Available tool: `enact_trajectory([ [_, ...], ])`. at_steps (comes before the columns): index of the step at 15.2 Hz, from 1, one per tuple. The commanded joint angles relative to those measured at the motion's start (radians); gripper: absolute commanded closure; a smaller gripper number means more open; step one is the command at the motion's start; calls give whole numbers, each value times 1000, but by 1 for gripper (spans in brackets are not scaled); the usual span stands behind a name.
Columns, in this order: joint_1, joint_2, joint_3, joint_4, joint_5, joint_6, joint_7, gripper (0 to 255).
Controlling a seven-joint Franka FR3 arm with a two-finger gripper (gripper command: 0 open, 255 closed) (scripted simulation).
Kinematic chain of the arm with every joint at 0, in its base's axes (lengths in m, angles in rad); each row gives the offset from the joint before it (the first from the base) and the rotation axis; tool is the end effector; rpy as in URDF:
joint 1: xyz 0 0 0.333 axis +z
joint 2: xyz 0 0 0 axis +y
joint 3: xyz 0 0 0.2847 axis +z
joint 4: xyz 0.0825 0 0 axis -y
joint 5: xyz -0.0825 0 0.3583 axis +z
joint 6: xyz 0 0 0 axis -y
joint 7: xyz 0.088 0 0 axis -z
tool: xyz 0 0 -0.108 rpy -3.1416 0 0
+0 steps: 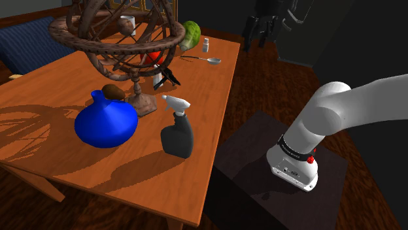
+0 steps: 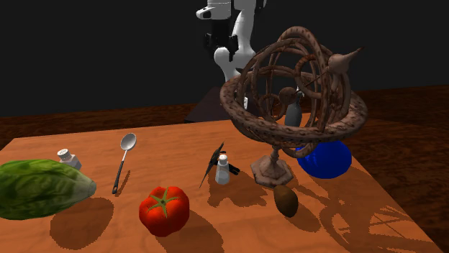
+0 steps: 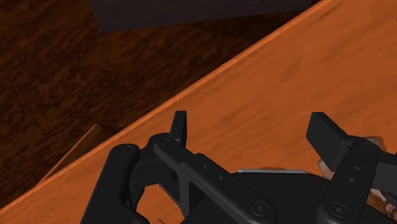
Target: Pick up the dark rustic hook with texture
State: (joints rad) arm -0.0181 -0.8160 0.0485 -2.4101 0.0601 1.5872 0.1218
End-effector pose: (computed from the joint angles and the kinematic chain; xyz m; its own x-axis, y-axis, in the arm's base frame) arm 0.2964 0.0187 0.5533 0.9941 -0.1077 -0.0104 -0.1079 -0.9939 -0.0237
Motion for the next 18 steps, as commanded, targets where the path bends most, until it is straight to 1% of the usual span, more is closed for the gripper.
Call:
enact_trajectory([
  [1, 0, 0, 0, 0, 0, 0, 0, 0],
  [6, -4, 193, 95, 77, -16, 105, 92, 0],
  [10, -16, 358, 166, 165, -56, 165, 175, 0],
  [14, -28, 531, 231, 275, -121, 201, 268, 0],
  [18, -31, 713, 282, 410, -211, 207, 368, 0],
])
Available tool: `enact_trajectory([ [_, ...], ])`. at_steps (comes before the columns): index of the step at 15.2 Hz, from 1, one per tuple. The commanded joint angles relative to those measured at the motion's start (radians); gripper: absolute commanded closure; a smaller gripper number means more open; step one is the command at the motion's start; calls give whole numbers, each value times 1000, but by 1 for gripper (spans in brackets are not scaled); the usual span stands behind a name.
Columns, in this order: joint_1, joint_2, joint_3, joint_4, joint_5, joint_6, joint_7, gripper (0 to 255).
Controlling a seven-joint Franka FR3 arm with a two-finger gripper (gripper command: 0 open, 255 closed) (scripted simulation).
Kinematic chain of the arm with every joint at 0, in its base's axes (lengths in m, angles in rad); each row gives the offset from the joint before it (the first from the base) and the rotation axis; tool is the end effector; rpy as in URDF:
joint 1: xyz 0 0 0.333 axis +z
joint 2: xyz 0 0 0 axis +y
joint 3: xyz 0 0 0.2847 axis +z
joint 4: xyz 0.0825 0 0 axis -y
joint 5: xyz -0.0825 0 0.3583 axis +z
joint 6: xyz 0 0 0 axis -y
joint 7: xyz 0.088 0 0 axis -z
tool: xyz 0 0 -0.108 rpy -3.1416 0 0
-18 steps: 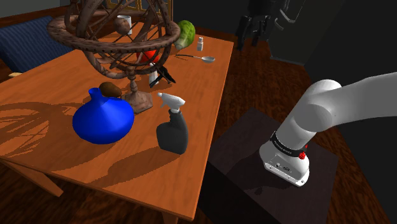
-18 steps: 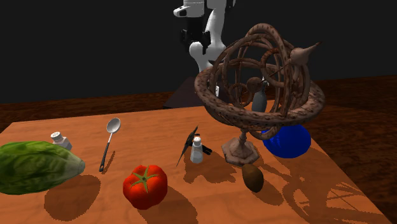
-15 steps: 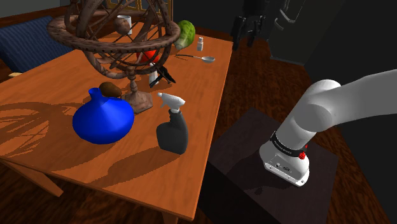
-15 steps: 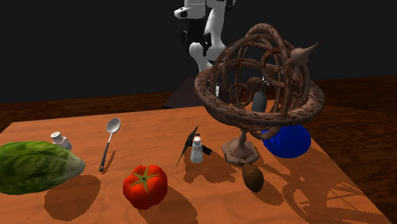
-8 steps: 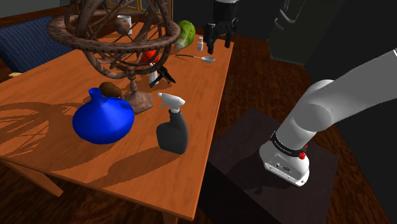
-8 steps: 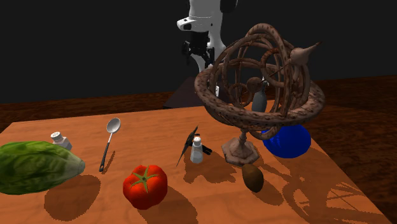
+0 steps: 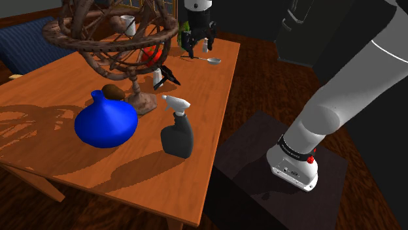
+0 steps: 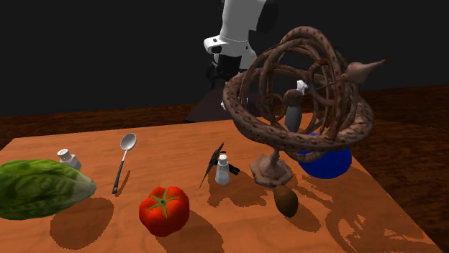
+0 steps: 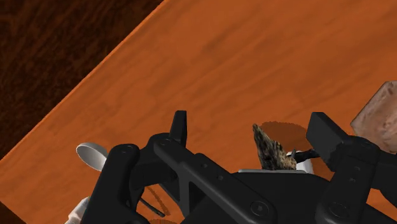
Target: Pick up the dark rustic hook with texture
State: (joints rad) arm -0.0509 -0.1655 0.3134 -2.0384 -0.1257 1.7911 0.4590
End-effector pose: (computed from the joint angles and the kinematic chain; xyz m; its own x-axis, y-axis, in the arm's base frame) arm 0.4662 0.1199 0.4819 0.9855 -0.1697 -0.0078 -0.1650 -0.9672 0.1931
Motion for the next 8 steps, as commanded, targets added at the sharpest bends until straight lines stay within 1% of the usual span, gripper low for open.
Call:
enact_trajectory([
  [1, 4, 110, 27, 76, -51, 0, 56, 0],
  [5, 31, 302, 49, 246, -158, -35, 148, 0],
  [8, 68, 451, 48, 394, -235, -80, 202, 0],
])
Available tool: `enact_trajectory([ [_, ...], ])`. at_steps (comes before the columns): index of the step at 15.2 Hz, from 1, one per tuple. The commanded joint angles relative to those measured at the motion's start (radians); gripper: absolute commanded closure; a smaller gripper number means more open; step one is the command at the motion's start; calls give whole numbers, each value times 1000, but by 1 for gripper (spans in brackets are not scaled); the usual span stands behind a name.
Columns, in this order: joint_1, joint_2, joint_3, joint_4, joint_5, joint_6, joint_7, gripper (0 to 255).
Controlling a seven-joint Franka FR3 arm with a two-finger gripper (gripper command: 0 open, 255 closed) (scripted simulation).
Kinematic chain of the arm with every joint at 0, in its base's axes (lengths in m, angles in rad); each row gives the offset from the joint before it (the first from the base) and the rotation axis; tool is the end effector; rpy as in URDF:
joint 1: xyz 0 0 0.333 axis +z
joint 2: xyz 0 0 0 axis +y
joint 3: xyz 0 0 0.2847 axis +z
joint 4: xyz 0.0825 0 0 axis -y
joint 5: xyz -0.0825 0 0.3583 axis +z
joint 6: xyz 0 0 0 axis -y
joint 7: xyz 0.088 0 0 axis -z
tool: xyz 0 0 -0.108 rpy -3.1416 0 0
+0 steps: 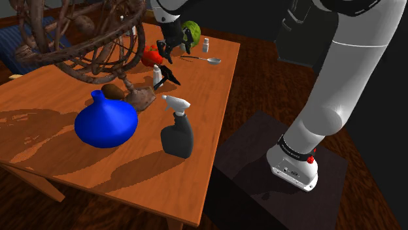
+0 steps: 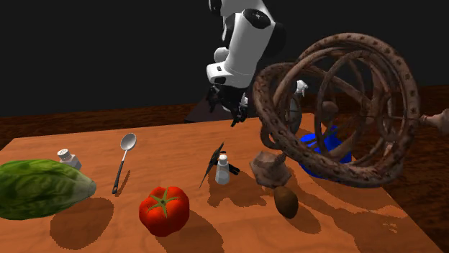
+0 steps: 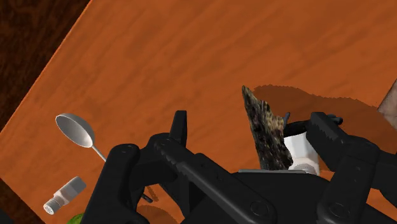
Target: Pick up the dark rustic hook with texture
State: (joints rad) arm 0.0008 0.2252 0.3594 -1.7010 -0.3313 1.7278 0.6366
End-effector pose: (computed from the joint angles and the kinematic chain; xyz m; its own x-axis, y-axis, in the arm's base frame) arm 0.5520 0.1621 0.4316 0.9805 -0.1959 -0.0127 -0.1834 -0.9371 0.2970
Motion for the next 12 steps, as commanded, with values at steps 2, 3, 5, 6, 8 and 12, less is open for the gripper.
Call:
enact_trajectory([
  [2, 48, 162, -7, 169, -78, -55, 50, 0],
  [3, 66, 214, -13, 230, -100, -76, 59, 0],
  [5, 100, 309, -28, 346, -136, -118, 68, 0],
  [6, 100, 311, -30, 336, -137, -106, 72, 0],
  [8, 98, 316, -31, 318, -139, -84, 80, 0],
  [12, 95, 329, -33, 284, -145, -41, 95, 0],
])
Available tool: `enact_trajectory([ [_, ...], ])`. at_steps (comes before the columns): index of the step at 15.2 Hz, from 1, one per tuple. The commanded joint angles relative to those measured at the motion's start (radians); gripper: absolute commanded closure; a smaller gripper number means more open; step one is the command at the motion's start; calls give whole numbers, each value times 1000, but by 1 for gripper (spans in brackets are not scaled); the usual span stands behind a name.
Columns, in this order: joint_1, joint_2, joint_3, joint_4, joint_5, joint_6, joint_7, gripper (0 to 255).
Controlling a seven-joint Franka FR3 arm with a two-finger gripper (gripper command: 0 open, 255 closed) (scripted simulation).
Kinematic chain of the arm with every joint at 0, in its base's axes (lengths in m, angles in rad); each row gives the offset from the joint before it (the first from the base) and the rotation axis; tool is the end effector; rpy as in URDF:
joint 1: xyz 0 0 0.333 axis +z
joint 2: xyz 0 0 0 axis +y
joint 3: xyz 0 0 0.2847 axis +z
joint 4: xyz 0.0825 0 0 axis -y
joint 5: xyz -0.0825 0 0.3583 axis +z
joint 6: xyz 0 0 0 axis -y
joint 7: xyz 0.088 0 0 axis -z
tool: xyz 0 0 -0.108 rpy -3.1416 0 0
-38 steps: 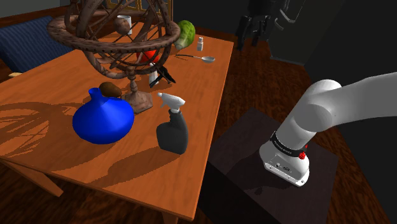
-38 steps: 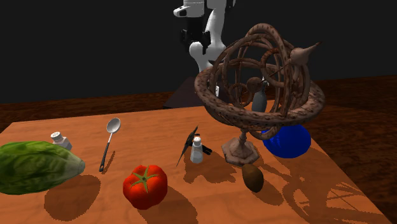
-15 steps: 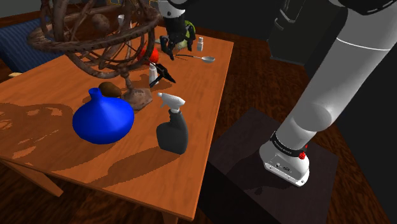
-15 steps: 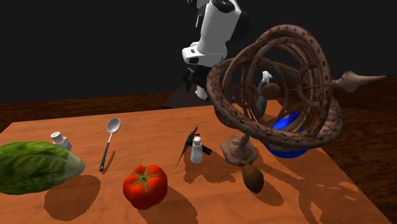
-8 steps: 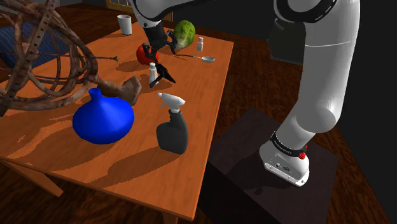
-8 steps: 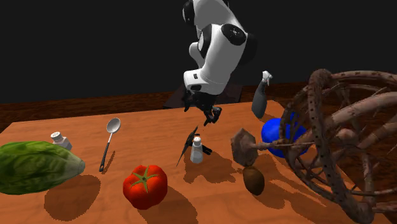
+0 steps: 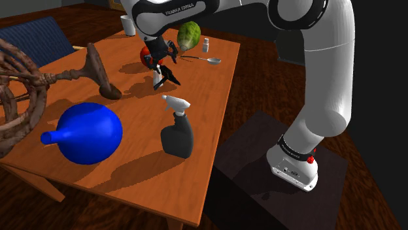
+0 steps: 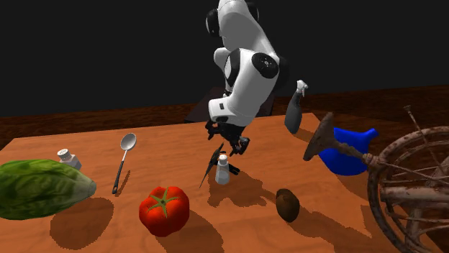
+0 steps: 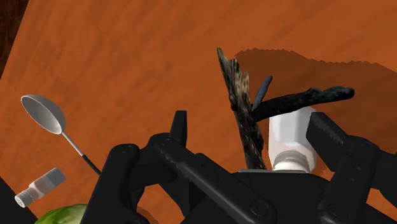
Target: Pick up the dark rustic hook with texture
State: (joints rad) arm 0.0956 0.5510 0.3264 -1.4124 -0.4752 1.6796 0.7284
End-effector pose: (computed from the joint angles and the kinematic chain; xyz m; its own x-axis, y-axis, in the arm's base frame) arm 0.6133 0.1886 0.3605 0.9760 -0.2176 -0.0104 -0.1981 -0.9064 0.3730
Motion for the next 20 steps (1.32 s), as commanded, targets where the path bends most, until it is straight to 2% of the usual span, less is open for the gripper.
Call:
enact_trajectory([
  [1, 0, 5, -1, -9, -2, 13, 6, 0],
  [2, 0, 5, -1, -9, -2, 13, 6, 0],
  [3, -1, 3, -1, -12, -2, 14, 6, 255],
  [12, 0, 5, -1, -9, -2, 13, 6, 255],
  [20, 7, -18, 4, 62, 9, -74, -26, 255],
])
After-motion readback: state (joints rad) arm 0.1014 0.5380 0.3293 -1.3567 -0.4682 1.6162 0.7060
